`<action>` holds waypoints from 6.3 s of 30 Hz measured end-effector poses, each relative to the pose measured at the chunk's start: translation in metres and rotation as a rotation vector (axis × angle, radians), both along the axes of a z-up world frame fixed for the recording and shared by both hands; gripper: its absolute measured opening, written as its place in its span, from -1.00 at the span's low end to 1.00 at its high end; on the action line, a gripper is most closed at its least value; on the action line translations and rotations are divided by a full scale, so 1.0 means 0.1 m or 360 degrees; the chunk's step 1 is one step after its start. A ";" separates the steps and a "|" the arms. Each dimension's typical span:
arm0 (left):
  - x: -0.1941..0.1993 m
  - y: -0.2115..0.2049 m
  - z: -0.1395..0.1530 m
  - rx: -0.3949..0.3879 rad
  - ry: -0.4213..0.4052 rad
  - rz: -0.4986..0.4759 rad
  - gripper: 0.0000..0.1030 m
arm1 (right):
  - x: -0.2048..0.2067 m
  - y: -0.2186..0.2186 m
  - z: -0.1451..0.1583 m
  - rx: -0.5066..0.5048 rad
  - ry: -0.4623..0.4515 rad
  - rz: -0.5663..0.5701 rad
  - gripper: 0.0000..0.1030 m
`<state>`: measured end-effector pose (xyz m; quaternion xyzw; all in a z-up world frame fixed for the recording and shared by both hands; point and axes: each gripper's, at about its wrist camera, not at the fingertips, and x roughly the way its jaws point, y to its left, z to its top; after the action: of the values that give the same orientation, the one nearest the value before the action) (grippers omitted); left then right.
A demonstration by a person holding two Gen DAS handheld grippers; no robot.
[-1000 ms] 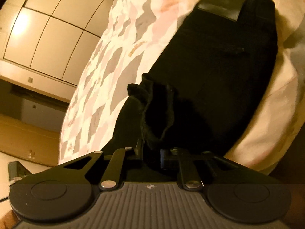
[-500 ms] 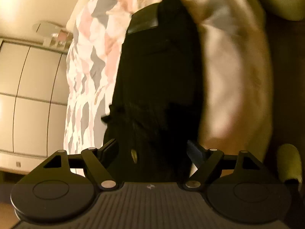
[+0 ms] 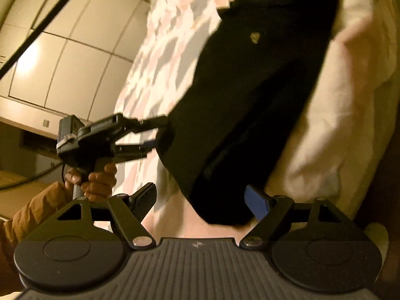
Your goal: Fold clothes
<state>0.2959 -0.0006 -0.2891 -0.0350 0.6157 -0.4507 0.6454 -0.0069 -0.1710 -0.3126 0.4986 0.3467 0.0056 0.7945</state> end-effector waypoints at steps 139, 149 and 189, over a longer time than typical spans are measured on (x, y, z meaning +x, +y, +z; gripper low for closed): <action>-1.75 0.62 -0.45 0.0014 -0.2443 -0.2403 -0.46 | 0.19 1.95 0.09 -0.2188 0.0260 0.1111 -0.34; -1.36 -0.26 1.02 -0.0038 -0.1810 -0.1679 -0.59 | 0.33 0.24 1.29 -0.1077 0.0031 0.0672 -0.58; -0.50 -3.07 0.61 0.0450 -0.0615 0.0144 -0.46 | 1.26 -4.39 0.51 -0.0220 0.0106 0.0405 -0.74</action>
<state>0.2456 -0.3074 -0.2278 0.1151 0.5356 -0.3291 0.7691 0.1192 -0.6096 -0.2619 0.3947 0.4328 0.0658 0.8078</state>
